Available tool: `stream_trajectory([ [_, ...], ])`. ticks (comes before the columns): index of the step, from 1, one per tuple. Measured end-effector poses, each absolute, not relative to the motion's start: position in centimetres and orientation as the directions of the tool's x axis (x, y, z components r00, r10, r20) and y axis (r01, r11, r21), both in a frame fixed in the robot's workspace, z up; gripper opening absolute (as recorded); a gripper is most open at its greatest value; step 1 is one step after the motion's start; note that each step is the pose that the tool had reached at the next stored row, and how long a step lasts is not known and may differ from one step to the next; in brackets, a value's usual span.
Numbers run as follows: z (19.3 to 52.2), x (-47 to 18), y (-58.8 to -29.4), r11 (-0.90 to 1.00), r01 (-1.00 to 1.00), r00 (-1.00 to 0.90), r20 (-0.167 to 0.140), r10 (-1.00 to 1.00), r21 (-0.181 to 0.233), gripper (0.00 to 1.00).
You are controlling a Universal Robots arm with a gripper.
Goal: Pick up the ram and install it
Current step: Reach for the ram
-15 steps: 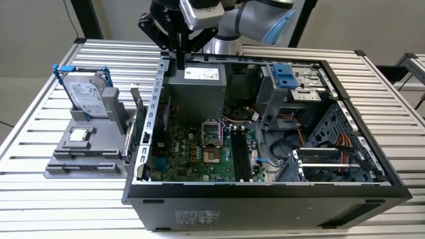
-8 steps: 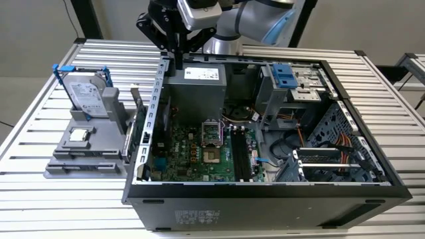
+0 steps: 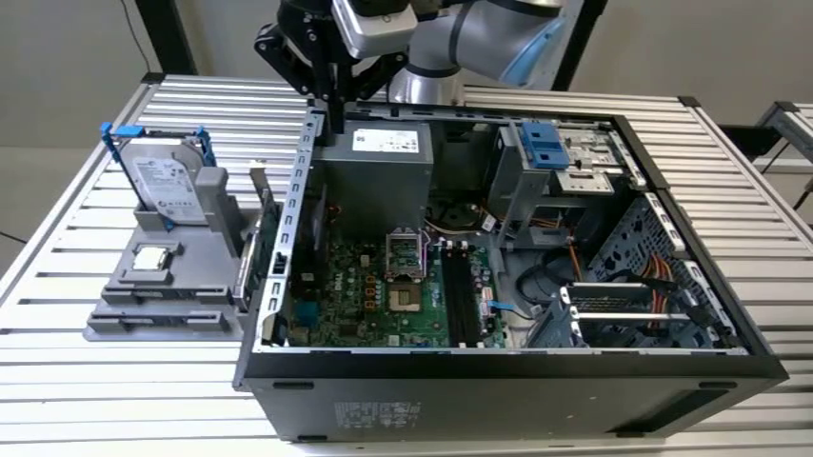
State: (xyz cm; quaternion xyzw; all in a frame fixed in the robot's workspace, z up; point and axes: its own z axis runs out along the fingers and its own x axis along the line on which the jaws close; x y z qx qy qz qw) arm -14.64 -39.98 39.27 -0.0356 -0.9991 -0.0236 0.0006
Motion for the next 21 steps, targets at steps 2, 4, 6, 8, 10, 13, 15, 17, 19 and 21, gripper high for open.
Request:
stream_trajectory([
  [2,39.3,-14.8,-40.0,0.996,0.071,-0.997,0.005,0.071,0.047,0.00],
  [4,39.3,-15.0,-40.0,0.996,0.071,-0.997,0.006,0.071,0.047,0.00],
  [6,39.3,-15.1,-40.0,0.996,0.071,-0.997,0.008,0.071,0.047,0.00],
  [8,39.3,-15.2,-40.0,0.996,0.072,-0.997,0.009,0.071,0.047,0.00],
  [10,39.3,-15.3,-40.0,0.996,0.072,-0.997,0.011,0.071,0.047,0.00],
  [13,39.3,-15.4,-40.0,0.996,0.072,-0.997,0.013,0.071,0.046,0.00],
  [15,39.3,-15.5,-40.0,0.996,0.072,-0.997,0.014,0.071,0.046,0.00],
  [17,39.3,-15.6,-40.0,0.996,0.072,-0.997,0.016,0.071,0.046,0.00],
  [19,39.3,-15.6,-40.0,0.996,0.072,-0.997,0.017,0.071,0.046,0.00],
  [21,39.3,-15.7,-40.0,0.996,0.072,-0.997,0.019,0.071,0.046,0.00],
])
